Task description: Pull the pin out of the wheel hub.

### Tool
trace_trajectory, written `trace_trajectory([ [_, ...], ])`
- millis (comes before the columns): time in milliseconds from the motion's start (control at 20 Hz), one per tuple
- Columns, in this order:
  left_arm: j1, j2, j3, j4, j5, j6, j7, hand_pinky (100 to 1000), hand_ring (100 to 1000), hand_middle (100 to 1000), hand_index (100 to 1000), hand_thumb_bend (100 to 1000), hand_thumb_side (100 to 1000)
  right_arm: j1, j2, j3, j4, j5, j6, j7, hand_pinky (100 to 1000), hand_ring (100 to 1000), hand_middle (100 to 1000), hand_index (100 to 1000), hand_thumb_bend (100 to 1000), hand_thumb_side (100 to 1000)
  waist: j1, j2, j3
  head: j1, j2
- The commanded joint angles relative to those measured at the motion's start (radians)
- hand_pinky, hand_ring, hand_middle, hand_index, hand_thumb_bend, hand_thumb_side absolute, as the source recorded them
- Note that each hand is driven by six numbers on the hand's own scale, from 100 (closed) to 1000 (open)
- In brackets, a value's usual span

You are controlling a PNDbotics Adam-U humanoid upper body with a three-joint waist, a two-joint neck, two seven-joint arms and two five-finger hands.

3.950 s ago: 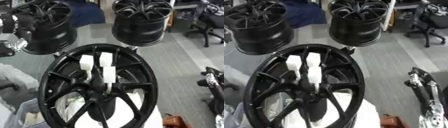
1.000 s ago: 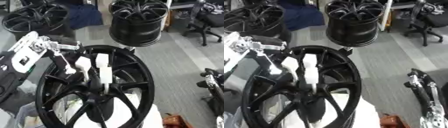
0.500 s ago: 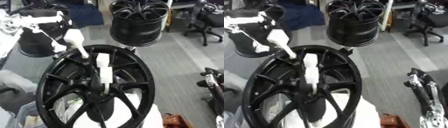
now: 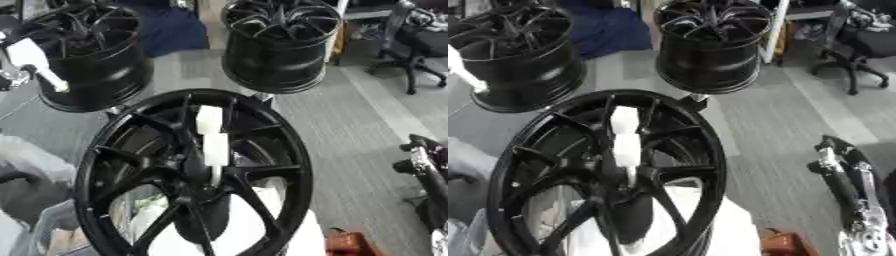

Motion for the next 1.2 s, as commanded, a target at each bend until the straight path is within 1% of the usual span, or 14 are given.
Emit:
trace_trajectory([
  [50,0.037,0.008,0.080,0.102,0.031,0.061,0.104,519,515,809,882,111,762,-0.005,-0.004,-0.008,-0.012,-0.003,0.000,-0.006,605,507,644,781,100,564,0.001,-0.005,0.003,-0.004,0.000],
  [100,0.063,0.000,0.093,0.113,0.052,0.069,0.122,520,517,815,885,113,770,-0.005,-0.004,-0.008,-0.012,-0.004,0.000,-0.007,605,507,644,781,100,563,0.000,-0.004,0.005,-0.005,0.000],
  [150,0.088,-0.007,0.102,0.115,0.070,0.073,0.137,529,531,838,895,114,807,-0.004,-0.003,-0.008,-0.012,-0.004,0.000,-0.007,605,507,644,781,100,563,-0.001,-0.003,0.007,-0.006,0.000],
  [250,0.142,-0.026,0.125,0.091,0.105,0.079,0.172,530,534,838,893,113,827,-0.005,-0.002,-0.008,-0.013,-0.004,0.000,-0.007,605,507,644,781,100,563,-0.003,-0.001,0.010,-0.007,0.000],
  [400,0.217,-0.061,0.158,0.029,0.157,0.092,0.232,524,529,820,879,100,832,-0.005,0.000,-0.011,-0.013,-0.005,0.000,-0.009,605,507,644,781,100,564,-0.005,0.001,0.016,-0.008,0.000],
  [500,0.261,-0.083,0.180,-0.013,0.189,0.100,0.264,515,519,802,864,100,809,-0.005,0.001,-0.012,-0.014,-0.005,0.000,-0.010,605,507,644,781,100,564,-0.007,0.001,0.021,-0.010,0.000],
  [600,0.295,-0.101,0.199,-0.046,0.215,0.102,0.286,514,518,797,858,100,808,-0.005,0.002,-0.012,-0.014,-0.005,0.000,-0.010,605,507,644,781,100,564,-0.008,0.001,0.025,-0.011,0.000],
  [750,0.333,-0.121,0.222,-0.091,0.246,0.096,0.302,509,513,779,847,100,808,-0.005,0.003,-0.013,-0.014,-0.004,0.000,-0.011,605,507,644,781,100,565,-0.008,0.002,0.029,-0.014,0.000],
  [900,0.363,-0.140,0.239,-0.156,0.276,0.077,0.303,507,511,761,833,100,777,-0.005,0.003,-0.013,-0.015,-0.004,0.000,-0.011,605,507,644,781,100,565,-0.009,0.004,0.032,-0.015,0.000],
  [1000,0.379,-0.150,0.244,-0.197,0.295,0.065,0.300,507,511,761,833,100,777,-0.005,0.003,-0.013,-0.015,-0.004,0.000,-0.012,605,507,644,781,100,565,-0.009,0.004,0.033,-0.014,0.000],
  [1150,0.385,-0.152,0.246,-0.214,0.304,0.067,0.299,507,511,761,833,100,777,-0.005,0.003,-0.013,-0.015,-0.004,0.001,-0.012,605,507,644,781,100,565,-0.009,0.004,0.033,-0.014,0.000],
  [1200,0.378,-0.160,0.251,-0.223,0.310,0.063,0.301,495,492,696,796,100,753,-0.005,0.005,-0.013,-0.015,-0.004,0.001,-0.011,605,507,644,781,100,567,-0.011,0.004,0.031,-0.013,0.000],
])
